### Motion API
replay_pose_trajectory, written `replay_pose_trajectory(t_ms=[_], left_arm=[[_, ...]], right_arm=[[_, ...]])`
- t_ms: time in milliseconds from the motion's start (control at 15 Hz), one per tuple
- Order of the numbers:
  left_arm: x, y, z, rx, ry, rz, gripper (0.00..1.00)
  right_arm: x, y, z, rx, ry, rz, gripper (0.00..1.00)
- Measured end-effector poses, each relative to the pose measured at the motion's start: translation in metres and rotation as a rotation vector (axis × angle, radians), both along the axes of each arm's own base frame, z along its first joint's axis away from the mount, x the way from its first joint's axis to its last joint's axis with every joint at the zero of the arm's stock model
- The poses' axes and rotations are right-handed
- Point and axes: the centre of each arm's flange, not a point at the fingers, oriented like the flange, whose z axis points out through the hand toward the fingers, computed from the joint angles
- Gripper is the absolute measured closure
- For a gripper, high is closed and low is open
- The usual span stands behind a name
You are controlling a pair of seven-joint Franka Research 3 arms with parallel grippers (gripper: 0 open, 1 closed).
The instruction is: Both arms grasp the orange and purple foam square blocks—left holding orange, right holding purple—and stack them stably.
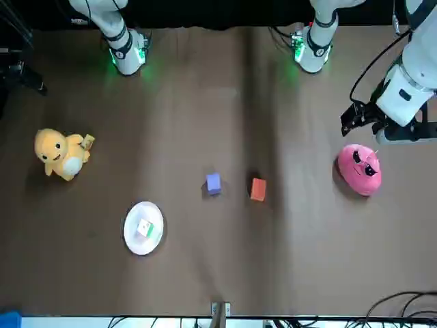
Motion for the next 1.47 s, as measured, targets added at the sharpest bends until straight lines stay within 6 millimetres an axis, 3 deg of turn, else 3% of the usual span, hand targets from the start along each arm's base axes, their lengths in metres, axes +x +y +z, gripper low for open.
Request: replay_pose_trajectory(t_ms=[333, 467, 867, 1467], left_arm=[[-0.006, 0.0, -0.002, 0.01, 0.046, -0.003, 0.0], [0.0, 0.004, -0.012, 0.008, 0.065, 0.0, 0.0], [0.035, 0.007, -0.064, -0.014, 0.102, -0.021, 0.0], [0.056, -0.024, -0.141, -0.1, 0.231, -0.172, 0.0]], right_arm=[[0.0, 0.0, 0.0, 0.0, 0.0, 0.0, 0.0], [0.0, 0.0, 0.0, 0.0, 0.0, 0.0, 0.0], [0.0, 0.0, 0.0, 0.0, 0.0, 0.0, 0.0], [0.0, 0.0, 0.0, 0.0, 0.001, 0.0, 0.0]])
